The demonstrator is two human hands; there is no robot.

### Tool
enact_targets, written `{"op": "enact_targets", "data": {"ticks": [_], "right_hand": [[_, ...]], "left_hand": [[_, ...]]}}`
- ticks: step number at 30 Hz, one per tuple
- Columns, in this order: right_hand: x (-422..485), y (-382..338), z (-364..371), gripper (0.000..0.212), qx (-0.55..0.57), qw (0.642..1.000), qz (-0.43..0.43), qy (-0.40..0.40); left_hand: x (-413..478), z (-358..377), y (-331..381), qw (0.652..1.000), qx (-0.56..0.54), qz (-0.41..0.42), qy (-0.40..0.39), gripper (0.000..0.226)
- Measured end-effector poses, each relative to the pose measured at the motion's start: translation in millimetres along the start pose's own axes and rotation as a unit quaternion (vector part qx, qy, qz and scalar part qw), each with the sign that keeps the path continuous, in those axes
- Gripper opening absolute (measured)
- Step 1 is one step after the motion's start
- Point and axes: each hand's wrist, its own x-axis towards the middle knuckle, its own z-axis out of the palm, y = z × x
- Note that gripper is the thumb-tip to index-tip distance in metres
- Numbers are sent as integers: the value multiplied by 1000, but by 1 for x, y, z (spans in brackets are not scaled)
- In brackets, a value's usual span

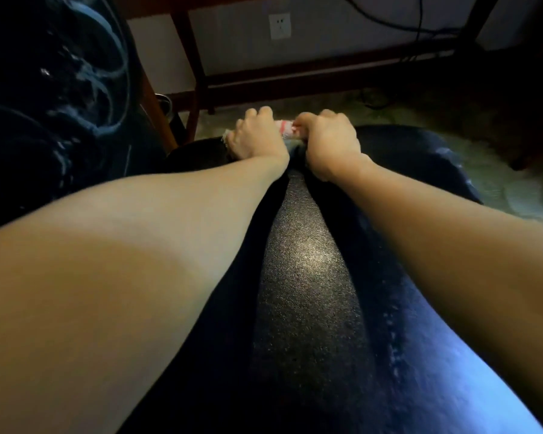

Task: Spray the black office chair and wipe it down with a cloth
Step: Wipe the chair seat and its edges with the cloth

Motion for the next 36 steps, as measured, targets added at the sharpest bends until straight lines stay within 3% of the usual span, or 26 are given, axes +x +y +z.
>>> {"op": "enact_targets", "data": {"ticks": [7,14,24,27,36], "right_hand": [[-80,-9,-39,58,-3,996,7,-87],[-227,-17,-71,39,37,992,35,-116],[-360,-58,-82,44,44,992,53,-106],[-381,-71,-73,48,52,994,66,-67],[-403,-109,-65,47,49,994,69,-71]], "left_hand": [[-66,-36,-11,997,13,45,-57,19],[-199,-82,-31,991,-22,75,-107,10],[-323,-147,-80,984,-68,106,-129,17],[-340,-159,-95,981,-93,107,-131,16],[-359,-174,-134,981,-104,101,-127,28]]}}
